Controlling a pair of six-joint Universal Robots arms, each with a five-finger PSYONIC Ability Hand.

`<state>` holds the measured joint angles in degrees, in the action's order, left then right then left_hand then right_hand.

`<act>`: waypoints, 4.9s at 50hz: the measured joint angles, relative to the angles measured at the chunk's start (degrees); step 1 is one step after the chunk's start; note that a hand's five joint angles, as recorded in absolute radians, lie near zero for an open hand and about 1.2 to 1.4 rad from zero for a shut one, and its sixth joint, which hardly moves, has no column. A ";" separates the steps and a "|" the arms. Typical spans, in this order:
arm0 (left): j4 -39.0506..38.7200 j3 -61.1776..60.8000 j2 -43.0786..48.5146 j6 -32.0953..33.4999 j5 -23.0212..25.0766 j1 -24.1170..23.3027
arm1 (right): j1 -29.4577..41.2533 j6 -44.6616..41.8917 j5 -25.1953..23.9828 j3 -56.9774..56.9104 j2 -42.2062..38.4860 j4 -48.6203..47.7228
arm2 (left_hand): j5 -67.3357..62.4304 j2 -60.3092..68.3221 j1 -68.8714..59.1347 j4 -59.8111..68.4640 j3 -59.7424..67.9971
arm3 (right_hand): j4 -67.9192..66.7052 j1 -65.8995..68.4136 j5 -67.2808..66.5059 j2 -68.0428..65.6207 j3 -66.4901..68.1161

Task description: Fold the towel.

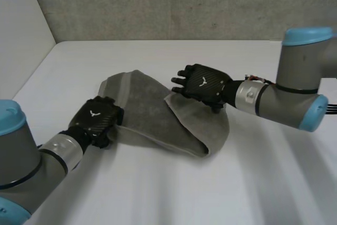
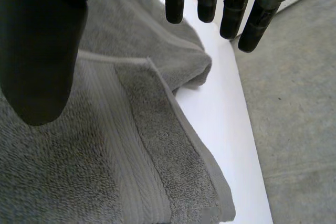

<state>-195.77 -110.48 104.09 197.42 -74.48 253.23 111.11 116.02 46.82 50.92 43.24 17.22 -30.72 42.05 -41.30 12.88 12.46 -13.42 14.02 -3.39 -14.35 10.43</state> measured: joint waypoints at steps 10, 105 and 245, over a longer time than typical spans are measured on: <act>-0.15 -2.67 -1.72 -0.27 0.18 1.05 | 3.58 -11.70 0.39 -5.97 -8.19 -0.80 | 0.00 0.00 0.00 0.00 0.00 | 0.00 0.00 0.00 0.00 0.00; 6.68 -4.67 -5.45 0.30 4.49 7.58 | -19.28 35.63 6.19 44.81 27.76 -15.30 | 18.93 -18.02 15.27 0.00 0.00 | 0.00 0.81 0.01 -0.40 0.00; -0.23 2.72 -9.87 -12.67 3.57 8.74 | -13.67 60.59 24.76 44.60 12.59 -47.67 | -35.27 32.26 -34.28 0.00 0.00 | 0.00 11.51 -13.02 -11.22 0.00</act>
<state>-196.00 -107.76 94.23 184.75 -70.92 261.97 97.45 176.62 71.58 95.52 55.83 -30.45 -65.99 74.31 -75.57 12.88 12.46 -13.42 25.53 -16.42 -25.56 10.43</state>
